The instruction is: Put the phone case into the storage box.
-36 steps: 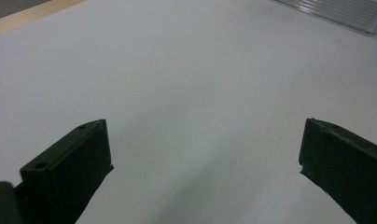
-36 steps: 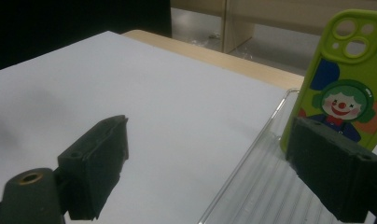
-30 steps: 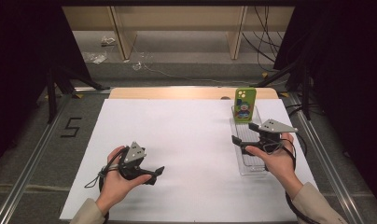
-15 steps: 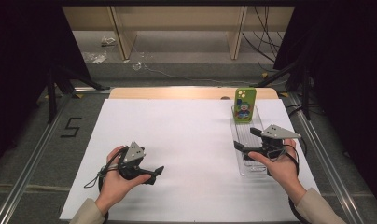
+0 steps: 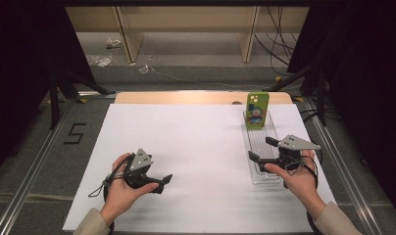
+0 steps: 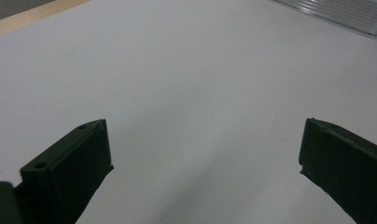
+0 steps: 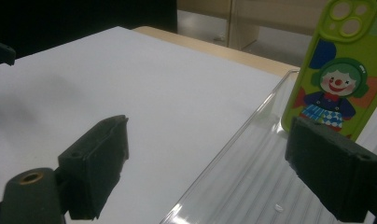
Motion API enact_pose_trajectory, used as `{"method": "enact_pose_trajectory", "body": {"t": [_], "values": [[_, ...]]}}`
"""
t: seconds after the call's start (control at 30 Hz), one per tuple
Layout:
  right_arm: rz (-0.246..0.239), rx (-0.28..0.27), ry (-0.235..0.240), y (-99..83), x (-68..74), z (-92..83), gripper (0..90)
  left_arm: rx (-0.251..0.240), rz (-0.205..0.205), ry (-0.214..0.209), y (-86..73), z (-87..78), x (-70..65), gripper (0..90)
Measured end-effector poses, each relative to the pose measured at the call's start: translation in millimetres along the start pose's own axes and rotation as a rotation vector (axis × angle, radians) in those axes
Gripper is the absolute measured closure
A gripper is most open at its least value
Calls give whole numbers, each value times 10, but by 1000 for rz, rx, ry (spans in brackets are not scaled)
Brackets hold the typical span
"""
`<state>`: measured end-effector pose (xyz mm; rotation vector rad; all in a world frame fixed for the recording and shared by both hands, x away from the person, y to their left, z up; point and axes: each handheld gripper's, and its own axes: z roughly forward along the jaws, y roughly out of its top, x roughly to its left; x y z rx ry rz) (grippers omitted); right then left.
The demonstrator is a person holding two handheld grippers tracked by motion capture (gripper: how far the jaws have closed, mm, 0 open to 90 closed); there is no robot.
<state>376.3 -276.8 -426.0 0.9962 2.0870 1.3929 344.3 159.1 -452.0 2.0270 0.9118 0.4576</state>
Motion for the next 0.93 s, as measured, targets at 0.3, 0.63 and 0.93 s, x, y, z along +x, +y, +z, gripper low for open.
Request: {"method": "enact_pose_trajectory", "body": {"t": [0.3,0.63,0.93], "values": [[3,-4,3,-37,1,-44,143,1,1,0,0,1,0,15],[3,-15,-3,-51,-9,-88,143,2,2,-1,3,3,3,16],[0,-21,0,-47,-11,-96,139,-1,2,-2,7,3,2,17]]}}
